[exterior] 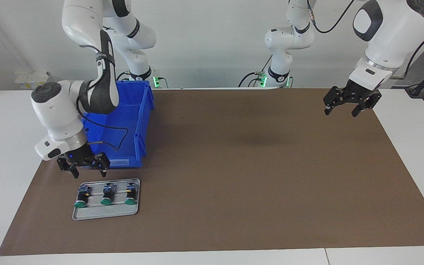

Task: Place and press button with both arms
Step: 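Move the right gripper over the metal tray of green buttons, then grasp one green button from the tray with the right gripper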

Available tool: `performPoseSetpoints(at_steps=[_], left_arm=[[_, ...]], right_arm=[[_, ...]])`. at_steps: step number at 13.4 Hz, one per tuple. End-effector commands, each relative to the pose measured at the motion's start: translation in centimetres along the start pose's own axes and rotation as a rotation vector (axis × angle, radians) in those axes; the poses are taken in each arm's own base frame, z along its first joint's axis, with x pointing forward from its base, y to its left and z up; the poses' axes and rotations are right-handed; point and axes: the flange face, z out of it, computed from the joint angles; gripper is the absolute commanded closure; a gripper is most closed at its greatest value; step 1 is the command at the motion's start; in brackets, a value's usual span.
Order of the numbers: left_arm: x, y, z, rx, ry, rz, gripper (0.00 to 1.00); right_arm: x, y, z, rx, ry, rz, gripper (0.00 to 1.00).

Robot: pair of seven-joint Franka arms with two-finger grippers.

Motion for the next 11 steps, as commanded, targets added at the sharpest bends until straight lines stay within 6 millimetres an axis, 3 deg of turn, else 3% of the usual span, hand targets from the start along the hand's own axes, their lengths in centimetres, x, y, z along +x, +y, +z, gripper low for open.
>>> performPoseSetpoints(at_steps=[1,4,9,11], left_arm=[[-0.9,-0.1,-0.1,-0.005,-0.008,-0.015,0.0],[-0.9,-0.2,-0.1,-0.005,-0.007,-0.015,0.0],[-0.9,-0.4,-0.1,-0.004,-0.005,-0.015,0.0],[-1.0,-0.4,-0.1,-0.004,0.001,-0.011,0.0]], right_arm=[[0.5,0.3,3.2,0.026,-0.002,0.005,0.0],[0.1,-1.0,7.7,0.027,0.014,-0.008,0.02],[-0.4,-1.2,9.3,0.027,0.002,-0.012,0.15],[-1.0,-1.1,9.8,0.029,-0.021,-0.03,0.42]])
